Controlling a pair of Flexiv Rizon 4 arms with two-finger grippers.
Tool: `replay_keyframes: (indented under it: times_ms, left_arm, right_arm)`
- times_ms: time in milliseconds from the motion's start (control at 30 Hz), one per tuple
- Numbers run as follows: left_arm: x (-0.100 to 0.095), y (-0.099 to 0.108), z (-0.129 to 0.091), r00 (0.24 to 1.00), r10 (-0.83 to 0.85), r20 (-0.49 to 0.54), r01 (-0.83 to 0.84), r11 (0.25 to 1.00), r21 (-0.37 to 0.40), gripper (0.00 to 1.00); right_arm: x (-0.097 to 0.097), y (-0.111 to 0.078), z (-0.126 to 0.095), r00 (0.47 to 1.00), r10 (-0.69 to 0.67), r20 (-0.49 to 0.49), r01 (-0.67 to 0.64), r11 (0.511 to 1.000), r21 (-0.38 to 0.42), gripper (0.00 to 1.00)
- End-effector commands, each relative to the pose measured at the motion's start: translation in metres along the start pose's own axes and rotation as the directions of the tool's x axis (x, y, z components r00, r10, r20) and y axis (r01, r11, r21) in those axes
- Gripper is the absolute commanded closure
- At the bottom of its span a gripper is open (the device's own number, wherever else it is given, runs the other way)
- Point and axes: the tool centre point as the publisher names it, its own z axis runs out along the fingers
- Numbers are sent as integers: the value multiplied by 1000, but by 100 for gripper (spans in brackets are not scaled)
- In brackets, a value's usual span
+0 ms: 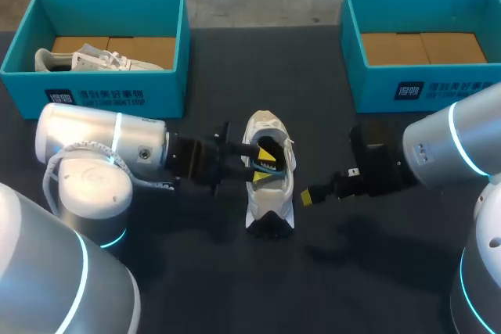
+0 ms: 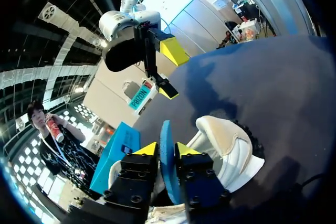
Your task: Take the shoe out of the shoebox, open the shoe tongue, remove and reinsert the insole, then place the shoe into the shoebox
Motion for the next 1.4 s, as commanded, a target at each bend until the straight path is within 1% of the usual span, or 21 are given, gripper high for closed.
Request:
replay_keyframes:
  times_ms: [33, 267, 500, 867, 900, 933, 967, 1033, 1133, 1400]
  left_arm:
    - [2, -3, -3, 1000, -4, 2, 4, 1000, 2, 100]
    - [9, -2, 7, 1000, -30, 0, 30, 1000, 3, 100]
    - [16, 3, 16, 998, -53, -15, 53, 999, 0, 100]
    - [19, 19, 17, 997, -71, -27, 70, 997, -38, 100]
    - [19, 19, 17, 997, -71, -28, 70, 997, -39, 98]
    - [18, 19, 16, 997, -71, -29, 70, 997, -38, 79]
    - [17, 18, 16, 997, -70, -28, 68, 997, -37, 67]
    - [14, 14, 13, 998, -66, -17, 66, 997, -31, 59]
    - [9, 11, 10, 998, -62, -2, 62, 998, -23, 58]
    - [0, 2, 0, 999, -42, 10, 42, 999, -8, 60]
  right_arm:
    - [0, -1, -1, 1000, 0, 0, 0, 1000, -1, 0]
    - [0, -1, -1, 1000, 0, 0, 0, 1000, -1, 0]
    - [0, -1, -1, 1000, 0, 0, 0, 1000, -1, 0]
    - [0, -1, -1, 1000, 0, 0, 0, 1000, -1, 0]
    - [0, -1, -1, 1000, 0, 0, 0, 1000, -1, 0]
    - [0, -1, -1, 1000, 0, 0, 0, 1000, -1, 0]
    - [0, -1, -1, 1000, 0, 0, 0, 1000, -1, 0]
    - [0, -1, -1, 1000, 0, 0, 0, 1000, -1, 0]
    - [0, -1, -1, 1000, 0, 0, 0, 1000, -1, 0]
    - [0, -1, -1, 1000, 0, 0, 0, 1000, -1, 0]
